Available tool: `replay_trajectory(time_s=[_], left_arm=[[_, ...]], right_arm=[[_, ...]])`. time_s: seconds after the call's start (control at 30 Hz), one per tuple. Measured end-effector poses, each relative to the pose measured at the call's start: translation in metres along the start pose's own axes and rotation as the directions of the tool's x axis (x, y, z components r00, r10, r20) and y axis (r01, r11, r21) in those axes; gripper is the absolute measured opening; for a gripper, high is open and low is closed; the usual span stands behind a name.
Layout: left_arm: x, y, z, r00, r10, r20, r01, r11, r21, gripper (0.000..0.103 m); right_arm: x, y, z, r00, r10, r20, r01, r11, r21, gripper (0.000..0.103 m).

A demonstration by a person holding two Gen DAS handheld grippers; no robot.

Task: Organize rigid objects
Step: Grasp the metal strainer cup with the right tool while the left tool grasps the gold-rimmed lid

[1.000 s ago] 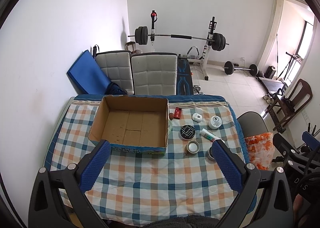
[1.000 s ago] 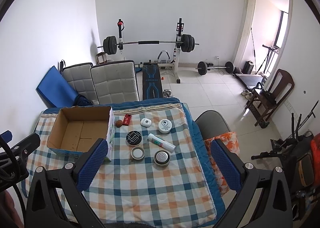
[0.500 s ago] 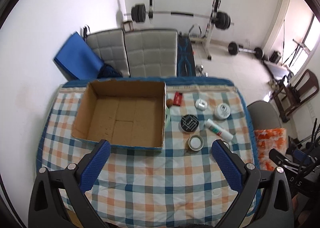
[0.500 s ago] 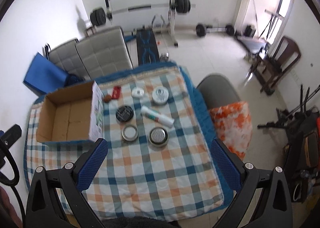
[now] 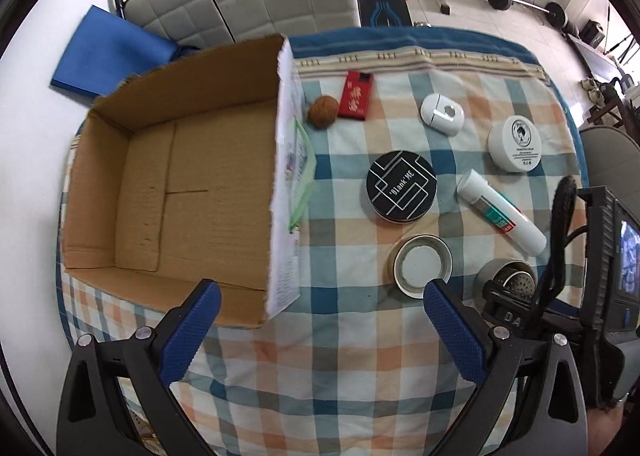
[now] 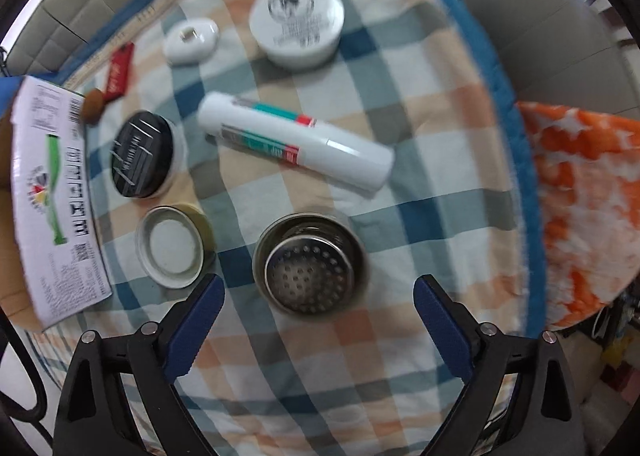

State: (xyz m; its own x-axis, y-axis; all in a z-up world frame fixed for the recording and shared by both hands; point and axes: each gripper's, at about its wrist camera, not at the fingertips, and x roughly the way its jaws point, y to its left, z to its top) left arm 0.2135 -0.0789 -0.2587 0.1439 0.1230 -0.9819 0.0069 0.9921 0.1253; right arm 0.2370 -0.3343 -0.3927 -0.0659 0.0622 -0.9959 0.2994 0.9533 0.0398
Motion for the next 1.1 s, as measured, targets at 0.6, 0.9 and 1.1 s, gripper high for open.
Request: replay_trajectory(time_s=[0.6,0.9,1.1], left_arm=[[0.077,-0.065,0.023,0.96,-0.166,-0.224,0.179,0.983,0.04,0.103],[0.138,-0.078,0.044,0.93,-0.164,-0.329,0.177,0.984,0.011,0.103],[0.166,-0.09,0.055,0.935,-0.139,-0.327,0.157,0.987,0.029,0.102]], right_arm=[[0.02,-0.066,-0.008,0.993,-0.012,-0.116,0.012,1.0,-0.001,0.074],[0.02,-0.062,-0.003,0.992,-0.012,-0.129,0.011,1.0,-0.004,0.074],[0.023,-0.059,-0.002,0.991,-0.014,-0.137,0.015,1.0,0.004,0.074]])
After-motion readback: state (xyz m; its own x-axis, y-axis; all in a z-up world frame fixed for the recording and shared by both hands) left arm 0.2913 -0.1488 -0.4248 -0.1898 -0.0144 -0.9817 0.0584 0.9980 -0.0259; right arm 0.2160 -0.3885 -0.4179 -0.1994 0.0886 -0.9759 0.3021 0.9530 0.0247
